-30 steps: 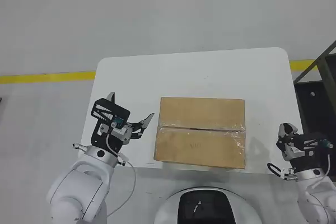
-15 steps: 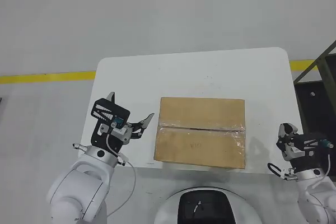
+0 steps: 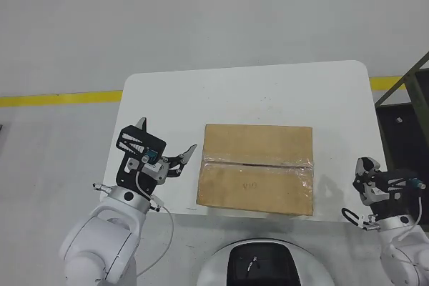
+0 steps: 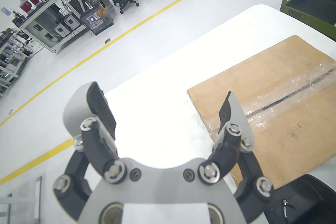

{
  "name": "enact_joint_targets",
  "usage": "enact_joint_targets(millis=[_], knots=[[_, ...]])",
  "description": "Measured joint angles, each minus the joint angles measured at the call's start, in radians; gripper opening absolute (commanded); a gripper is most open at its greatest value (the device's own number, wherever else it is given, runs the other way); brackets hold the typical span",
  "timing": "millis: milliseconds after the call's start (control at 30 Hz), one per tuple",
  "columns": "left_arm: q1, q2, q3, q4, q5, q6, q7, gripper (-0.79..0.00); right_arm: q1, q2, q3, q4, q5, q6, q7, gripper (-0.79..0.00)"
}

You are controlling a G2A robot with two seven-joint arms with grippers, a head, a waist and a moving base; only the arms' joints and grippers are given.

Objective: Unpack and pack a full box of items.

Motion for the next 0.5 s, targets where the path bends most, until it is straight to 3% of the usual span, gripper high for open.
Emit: enact_joint_targets(millis=[33, 400, 433, 467, 500], knots=[[0.000, 0.000, 0.000, 0.000, 0.000, 0.000, 0.000, 0.000, 0.000, 0.000, 0.000, 0.000, 0.000, 0.000, 0.000, 0.000], [0.000, 0.000, 0.000, 0.000, 0.000, 0.000, 0.000, 0.000, -0.024, -0.001, -0.015, -0.079, 0.001, -0.032, 0.000, 0.000], [0.000, 0.000, 0.000, 0.000, 0.000, 0.000, 0.000, 0.000, -0.025, -0.001, -0.021, -0.079, -0.003, -0.039, 0.003, -0.077], [0.000, 0.000, 0.000, 0.000, 0.000, 0.000, 0.000, 0.000, -0.024, 0.000, -0.028, -0.073, -0.015, -0.045, 0.006, -0.748], [0.000, 0.000, 0.000, 0.000, 0.000, 0.000, 0.000, 0.000, -0.018, 0.000, -0.040, -0.060, -0.033, -0.048, 0.005, -0.785]])
